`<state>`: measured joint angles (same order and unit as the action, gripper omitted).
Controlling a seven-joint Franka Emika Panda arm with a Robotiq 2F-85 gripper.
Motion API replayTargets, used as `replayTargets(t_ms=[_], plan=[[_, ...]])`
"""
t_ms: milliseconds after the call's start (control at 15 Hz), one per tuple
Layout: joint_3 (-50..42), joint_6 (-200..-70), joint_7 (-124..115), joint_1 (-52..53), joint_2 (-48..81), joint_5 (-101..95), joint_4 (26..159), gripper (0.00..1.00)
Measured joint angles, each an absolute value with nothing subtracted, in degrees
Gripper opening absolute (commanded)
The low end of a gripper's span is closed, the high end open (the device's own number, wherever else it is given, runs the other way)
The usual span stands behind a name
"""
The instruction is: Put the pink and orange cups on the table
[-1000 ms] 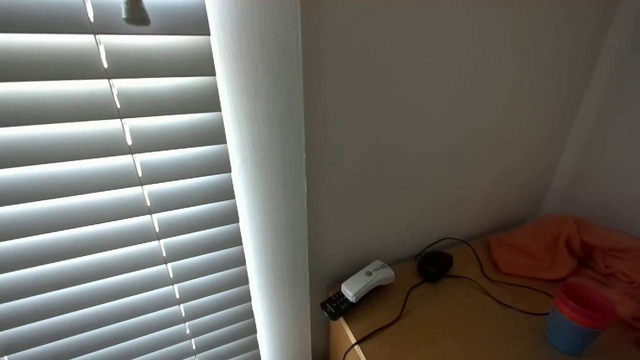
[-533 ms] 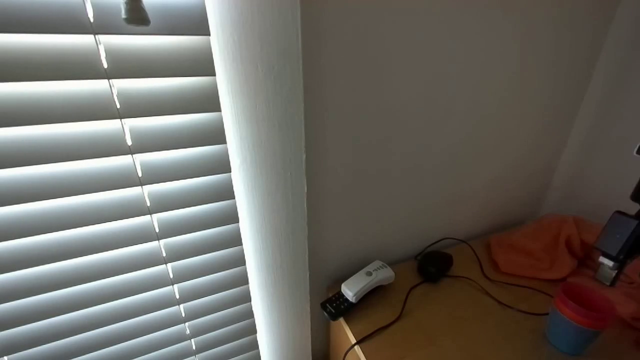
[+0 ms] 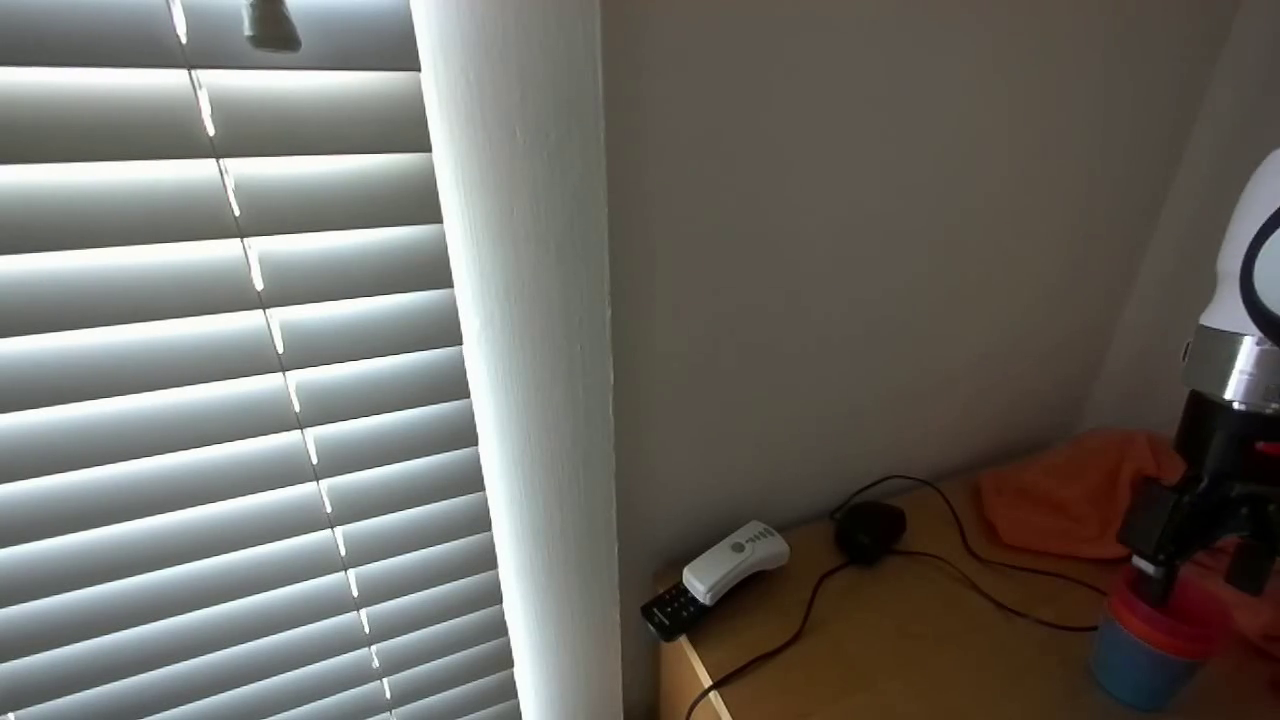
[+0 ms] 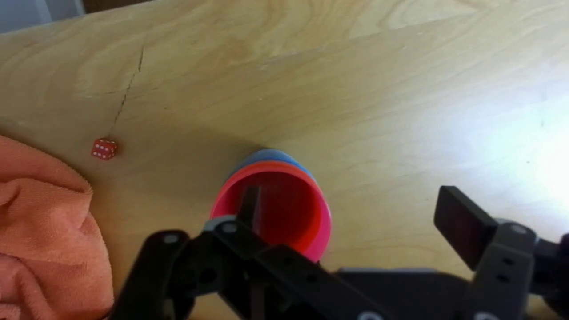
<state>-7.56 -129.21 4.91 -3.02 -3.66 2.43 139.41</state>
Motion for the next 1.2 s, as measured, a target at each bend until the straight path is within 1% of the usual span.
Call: replayTargets(t_ms=[333, 600, 867, 1000, 1067, 1200], plan=[[-7.5, -129.2, 3.5, -3.1, 0.4, 1.3, 137.2, 1.0], [-7.2, -129.2, 3.5, -3.1, 2.8, 1.3, 135.7, 0.56], [-7.1, -129.2, 3.5, -3.1, 4.6, 1.3, 134.5, 0.25], [-7.1, -129.2, 3.4, -3.1, 5.3, 1.0, 134.0, 0.11], [-7.1, -129.2, 3.3, -3.1, 5.6, 0.6, 133.7, 0.02], [-7.1, -129.2, 2.6, -3.2, 5.8, -0.5, 133.3, 0.0]])
